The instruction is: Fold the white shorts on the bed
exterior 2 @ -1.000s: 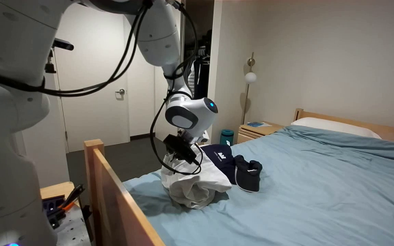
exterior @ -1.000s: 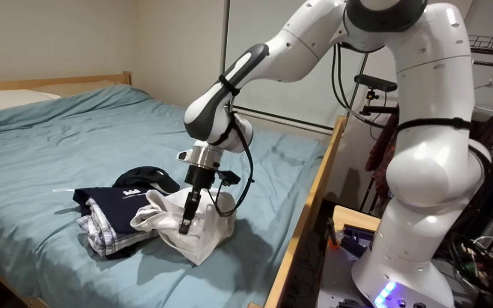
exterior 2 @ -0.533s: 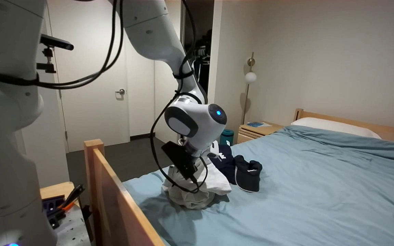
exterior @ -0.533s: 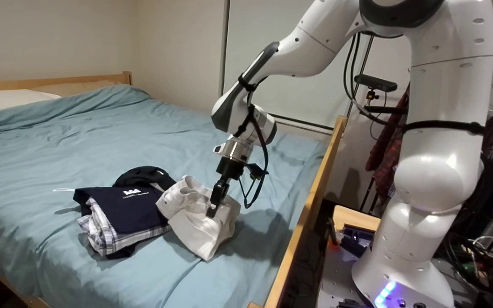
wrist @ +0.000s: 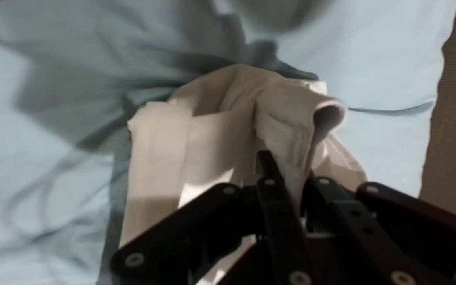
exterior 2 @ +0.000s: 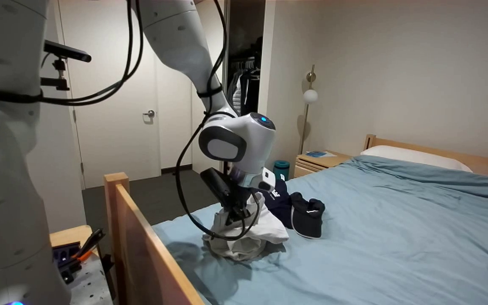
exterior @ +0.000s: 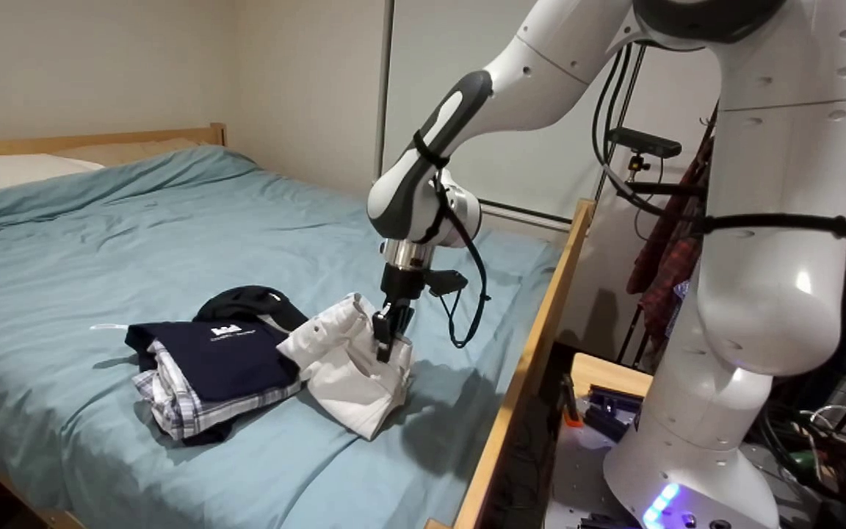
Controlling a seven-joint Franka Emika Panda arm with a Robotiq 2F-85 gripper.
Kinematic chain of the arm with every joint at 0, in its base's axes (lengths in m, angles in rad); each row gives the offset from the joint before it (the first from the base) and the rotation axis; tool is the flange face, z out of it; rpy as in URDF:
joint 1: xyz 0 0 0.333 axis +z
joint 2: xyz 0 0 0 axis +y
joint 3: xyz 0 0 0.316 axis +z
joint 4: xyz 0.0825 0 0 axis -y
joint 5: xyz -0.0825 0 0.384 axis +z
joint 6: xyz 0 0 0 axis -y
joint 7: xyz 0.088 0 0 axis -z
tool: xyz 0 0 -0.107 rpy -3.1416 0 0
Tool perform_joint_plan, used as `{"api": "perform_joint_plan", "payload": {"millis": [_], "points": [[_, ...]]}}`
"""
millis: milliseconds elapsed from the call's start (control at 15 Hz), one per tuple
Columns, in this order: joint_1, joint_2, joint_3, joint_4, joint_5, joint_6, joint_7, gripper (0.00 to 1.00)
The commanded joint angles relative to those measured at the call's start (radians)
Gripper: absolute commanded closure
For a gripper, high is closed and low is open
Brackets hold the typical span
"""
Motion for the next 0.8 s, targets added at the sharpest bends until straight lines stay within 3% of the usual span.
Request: {"api": "perform_joint_plan", "payload": {"millis": [0, 200, 400, 467, 533, 667, 733], "points": [[0.063, 0.052, -0.074, -0.004, -0.195, 0.077, 0.257, 0.92], [0.093, 0.058, -0.150, 0.005, -0.416, 0.053, 0.503, 0.92], [0.171, 0.061, -0.268, 0.035, -0.619, -0.010, 0.734, 0.92], [0.163, 0.069, -0.274, 0.053, -0.695, -0.030, 0.812, 0.85], [0.174, 0.075, -0.291, 0.073, -0.758, -0.070, 0.884, 0.62], [0.185, 0.089, -0.305, 0.113, -0.857, -0.139, 0.994, 0.58], [0.178, 0.092, -0.295, 0.126, -0.878, -0.153, 1.010, 0.51]]}}
